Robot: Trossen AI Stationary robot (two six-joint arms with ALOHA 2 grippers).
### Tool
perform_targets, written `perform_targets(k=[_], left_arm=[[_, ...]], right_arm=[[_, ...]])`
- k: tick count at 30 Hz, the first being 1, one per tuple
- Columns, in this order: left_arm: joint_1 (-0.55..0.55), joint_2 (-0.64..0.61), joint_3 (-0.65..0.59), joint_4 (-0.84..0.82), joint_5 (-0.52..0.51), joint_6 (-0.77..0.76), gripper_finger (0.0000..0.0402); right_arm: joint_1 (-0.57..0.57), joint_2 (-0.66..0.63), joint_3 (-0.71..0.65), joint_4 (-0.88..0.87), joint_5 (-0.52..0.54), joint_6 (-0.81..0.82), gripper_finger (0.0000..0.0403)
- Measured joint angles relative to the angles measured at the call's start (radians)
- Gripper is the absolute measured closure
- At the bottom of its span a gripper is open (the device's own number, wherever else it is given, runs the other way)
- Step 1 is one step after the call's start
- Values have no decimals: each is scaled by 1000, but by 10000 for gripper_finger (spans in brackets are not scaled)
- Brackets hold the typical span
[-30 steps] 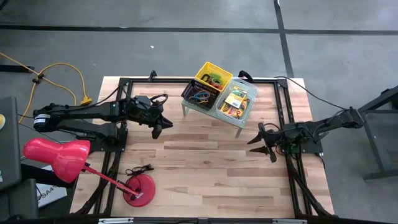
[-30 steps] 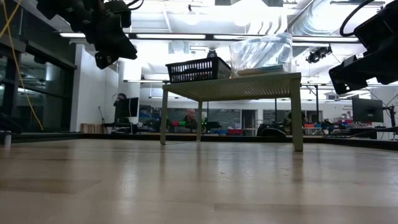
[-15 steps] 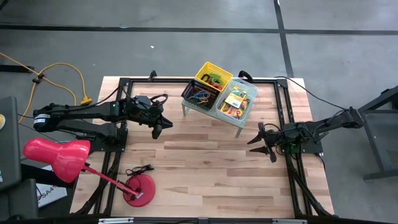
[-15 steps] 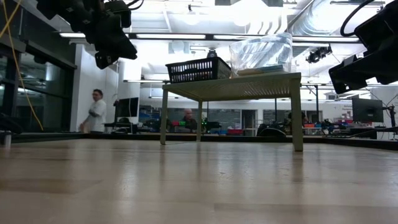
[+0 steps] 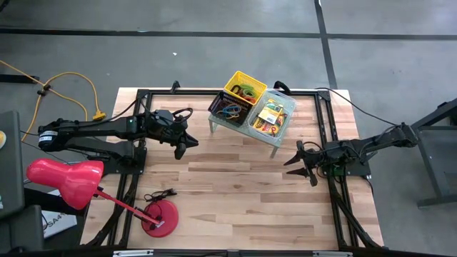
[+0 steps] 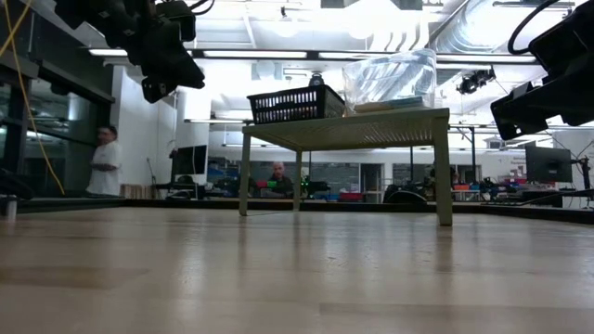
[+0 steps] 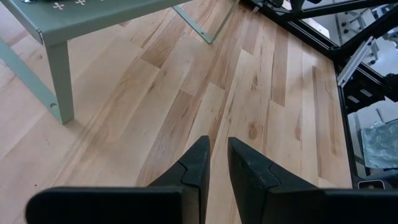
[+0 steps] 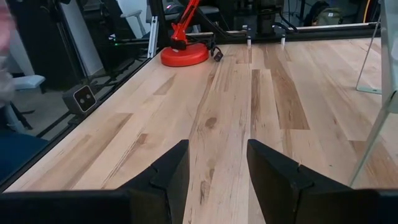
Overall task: Pick & Place Office Desk Supplies
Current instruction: Return to Home Position
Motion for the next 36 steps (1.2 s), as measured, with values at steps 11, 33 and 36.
perform_targets(k=[11,33,36], left_arm=[[0,0,0,0,0,0,350],[-117,-43,-20,40,-13,265,350],[-155,-85,-57,39,-95,266,350]], right_arm=[[0,0,0,1,0,0,254],[0,0,0,2,0,0,254],[0,0,0,3,0,0,254]])
